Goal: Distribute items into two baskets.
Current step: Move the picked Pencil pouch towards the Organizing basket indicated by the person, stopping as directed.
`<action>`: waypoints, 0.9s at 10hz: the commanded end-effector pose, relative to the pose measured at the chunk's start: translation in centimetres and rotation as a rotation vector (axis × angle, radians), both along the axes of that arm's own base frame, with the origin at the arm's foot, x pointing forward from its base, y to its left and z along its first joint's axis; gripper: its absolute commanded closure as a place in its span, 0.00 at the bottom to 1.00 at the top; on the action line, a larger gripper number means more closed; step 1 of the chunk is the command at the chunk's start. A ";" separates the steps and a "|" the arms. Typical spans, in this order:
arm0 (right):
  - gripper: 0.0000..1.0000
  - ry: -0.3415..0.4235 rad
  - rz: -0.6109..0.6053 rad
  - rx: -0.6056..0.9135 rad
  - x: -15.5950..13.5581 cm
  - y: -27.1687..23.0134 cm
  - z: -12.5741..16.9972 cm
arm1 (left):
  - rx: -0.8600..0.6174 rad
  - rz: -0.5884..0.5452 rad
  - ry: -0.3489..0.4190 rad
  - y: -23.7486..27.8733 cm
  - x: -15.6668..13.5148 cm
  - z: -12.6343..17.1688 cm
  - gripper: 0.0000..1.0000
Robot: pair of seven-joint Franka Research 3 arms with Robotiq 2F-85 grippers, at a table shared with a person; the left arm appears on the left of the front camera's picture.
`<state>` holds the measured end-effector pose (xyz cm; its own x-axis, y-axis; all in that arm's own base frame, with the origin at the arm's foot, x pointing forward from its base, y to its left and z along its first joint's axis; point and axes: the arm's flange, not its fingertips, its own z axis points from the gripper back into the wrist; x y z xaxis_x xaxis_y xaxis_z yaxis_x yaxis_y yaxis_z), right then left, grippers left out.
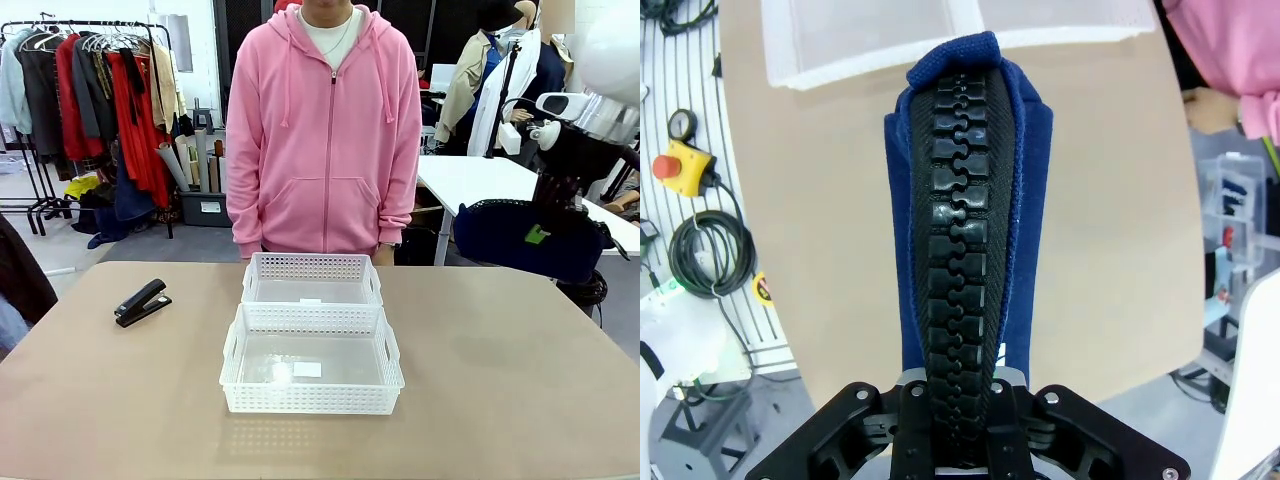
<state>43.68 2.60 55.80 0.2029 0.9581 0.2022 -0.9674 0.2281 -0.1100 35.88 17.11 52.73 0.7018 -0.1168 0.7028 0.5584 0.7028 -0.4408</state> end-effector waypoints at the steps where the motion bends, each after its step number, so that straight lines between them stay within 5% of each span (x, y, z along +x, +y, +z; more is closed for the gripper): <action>1: 1.00 -0.002 -0.008 0.015 0.0 0.0 0.2 | -0.016 -0.005 -0.018 0.0 0.0 0.1 0.00; 9: 1.00 -0.002 -0.008 0.015 0.0 0.0 0.2 | -0.016 -0.005 -0.018 0.0 0.0 0.1 0.00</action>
